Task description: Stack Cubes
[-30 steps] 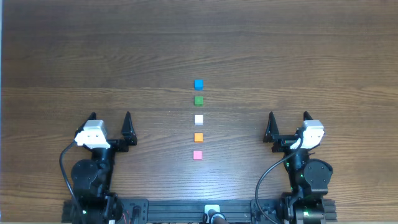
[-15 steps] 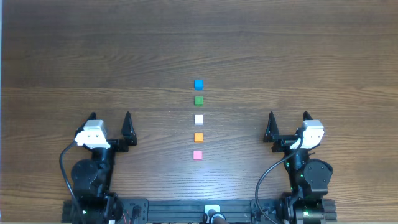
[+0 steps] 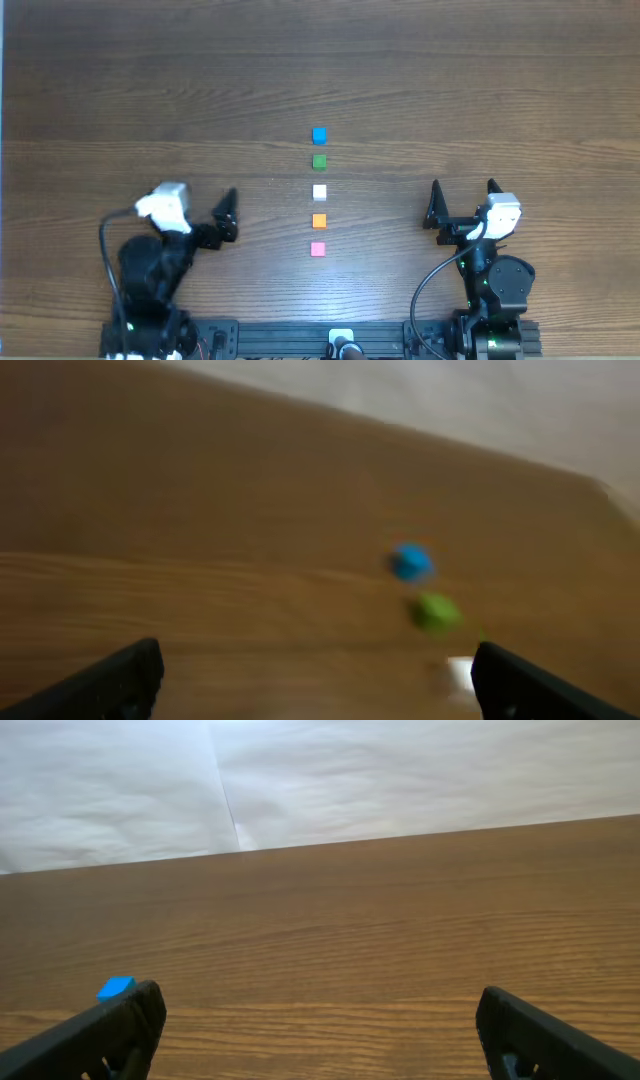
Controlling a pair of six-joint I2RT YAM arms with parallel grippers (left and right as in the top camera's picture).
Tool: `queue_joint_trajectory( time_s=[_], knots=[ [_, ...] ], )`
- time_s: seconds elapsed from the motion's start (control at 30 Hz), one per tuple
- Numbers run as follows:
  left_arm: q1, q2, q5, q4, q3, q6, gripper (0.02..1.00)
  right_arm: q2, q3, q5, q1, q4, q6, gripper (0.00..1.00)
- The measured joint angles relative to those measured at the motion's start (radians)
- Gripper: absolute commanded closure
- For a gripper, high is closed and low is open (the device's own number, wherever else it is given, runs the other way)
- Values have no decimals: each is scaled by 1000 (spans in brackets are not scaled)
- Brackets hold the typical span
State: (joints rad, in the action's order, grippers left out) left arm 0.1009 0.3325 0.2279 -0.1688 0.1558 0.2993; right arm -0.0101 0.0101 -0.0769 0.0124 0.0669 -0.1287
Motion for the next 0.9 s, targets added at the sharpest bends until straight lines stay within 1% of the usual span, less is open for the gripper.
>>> queue_joint_trajectory(
  time_s=[0.07,0.17,0.27,0.37,0.47,0.6,0.8,0.9],
  knots=[
    [24,105,66,-93,116,34,23,-1,0,0,0,0,0,9],
    [74,246,132,-278,320,80,23,-2,0,0,0,0,0,7],
    [135,368,167,-431,490,126,23,-2,0,0,0,0,0,7],
    [201,483,188,-535,610,187,23,-2,0,0,0,0,0,9],
    [272,588,195,-573,660,253,23,-2,0,0,0,0,0,9],
    [377,711,190,-585,664,351,23,-2,0,0,0,0,1,7],
    [573,893,128,-581,665,531,20,-2,0,0,0,0,0,9],
    [650,973,100,-555,665,588,20,-2,0,0,0,0,0,9]
  ],
)
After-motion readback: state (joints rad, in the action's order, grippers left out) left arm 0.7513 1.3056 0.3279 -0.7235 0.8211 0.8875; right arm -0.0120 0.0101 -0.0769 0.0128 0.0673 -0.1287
